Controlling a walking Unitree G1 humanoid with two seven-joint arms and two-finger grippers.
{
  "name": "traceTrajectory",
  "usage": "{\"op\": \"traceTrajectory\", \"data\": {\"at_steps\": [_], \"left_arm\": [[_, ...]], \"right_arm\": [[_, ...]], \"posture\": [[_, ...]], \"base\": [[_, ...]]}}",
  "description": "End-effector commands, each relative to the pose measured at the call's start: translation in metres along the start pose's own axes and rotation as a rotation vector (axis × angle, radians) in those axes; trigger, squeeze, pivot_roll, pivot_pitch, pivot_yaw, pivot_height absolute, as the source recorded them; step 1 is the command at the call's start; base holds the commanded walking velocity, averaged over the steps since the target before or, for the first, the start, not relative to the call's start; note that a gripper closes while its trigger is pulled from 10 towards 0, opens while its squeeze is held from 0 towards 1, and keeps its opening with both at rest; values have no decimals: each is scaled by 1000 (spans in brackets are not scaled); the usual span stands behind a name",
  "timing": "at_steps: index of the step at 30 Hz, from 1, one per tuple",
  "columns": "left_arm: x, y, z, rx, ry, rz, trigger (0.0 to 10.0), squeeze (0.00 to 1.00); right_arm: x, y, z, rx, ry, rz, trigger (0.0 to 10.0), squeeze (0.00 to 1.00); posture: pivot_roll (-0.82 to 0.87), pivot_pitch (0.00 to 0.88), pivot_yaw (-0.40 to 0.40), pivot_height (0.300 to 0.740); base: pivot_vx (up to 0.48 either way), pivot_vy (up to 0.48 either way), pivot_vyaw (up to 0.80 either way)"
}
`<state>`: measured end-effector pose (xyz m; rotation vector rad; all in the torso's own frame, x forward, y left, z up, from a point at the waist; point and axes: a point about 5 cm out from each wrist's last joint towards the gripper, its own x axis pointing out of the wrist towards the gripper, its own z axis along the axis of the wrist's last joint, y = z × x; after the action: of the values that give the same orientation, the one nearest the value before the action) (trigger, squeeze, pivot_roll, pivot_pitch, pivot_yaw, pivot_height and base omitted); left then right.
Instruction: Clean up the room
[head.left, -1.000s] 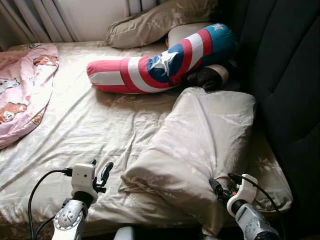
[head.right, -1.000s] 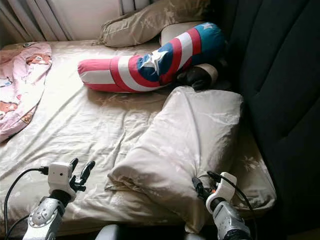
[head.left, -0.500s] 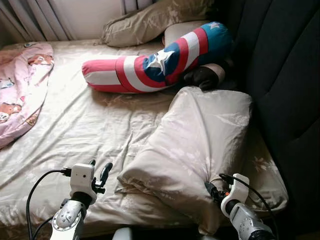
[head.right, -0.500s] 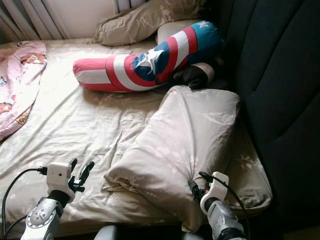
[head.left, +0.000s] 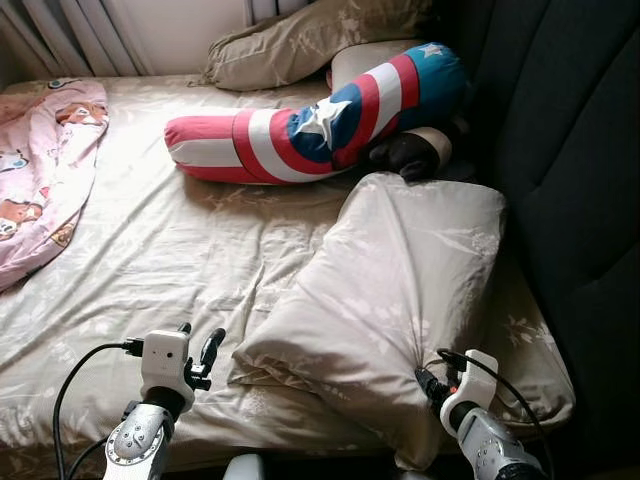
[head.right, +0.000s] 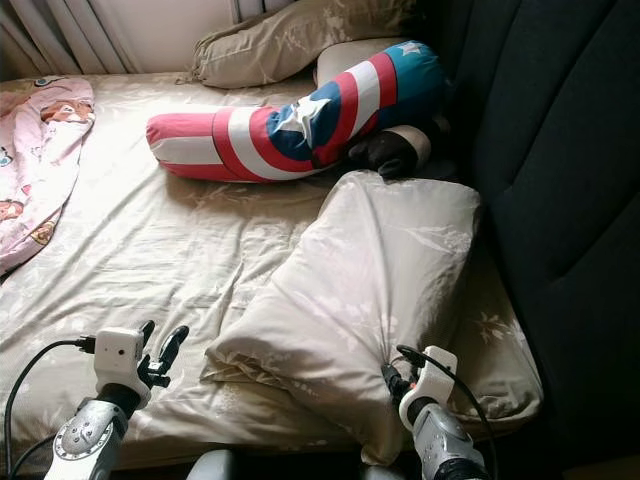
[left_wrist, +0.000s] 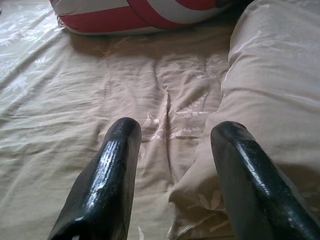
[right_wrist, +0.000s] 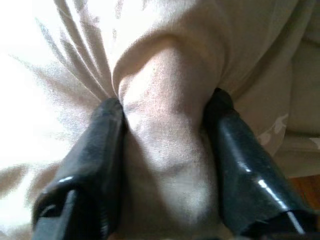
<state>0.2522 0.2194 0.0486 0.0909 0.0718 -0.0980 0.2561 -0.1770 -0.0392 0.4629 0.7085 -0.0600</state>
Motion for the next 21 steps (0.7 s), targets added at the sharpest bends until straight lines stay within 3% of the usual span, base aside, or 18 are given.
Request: {"op": "traceTrajectory", "data": {"at_steps": [1, 15, 21], "left_arm": [[-2, -3, -2, 8, 13, -6, 10000, 0], [-1, -3, -5, 13, 20, 6, 10000, 0], [2, -1, -3, 12, 15, 12, 10000, 0]], "right_arm": [[-8, -12, -35, 24, 124, -62, 0, 0], [-8, -29, -6, 19, -8, -191, 0, 0], [-9, -36, 29, -10, -159, -261, 0, 0]], "posture": [[102, 126, 8, 650], [91, 89, -2, 650], [85, 72, 6, 650]], "base": [[0, 0, 0], [0, 0, 0], [0, 0, 0]]}}
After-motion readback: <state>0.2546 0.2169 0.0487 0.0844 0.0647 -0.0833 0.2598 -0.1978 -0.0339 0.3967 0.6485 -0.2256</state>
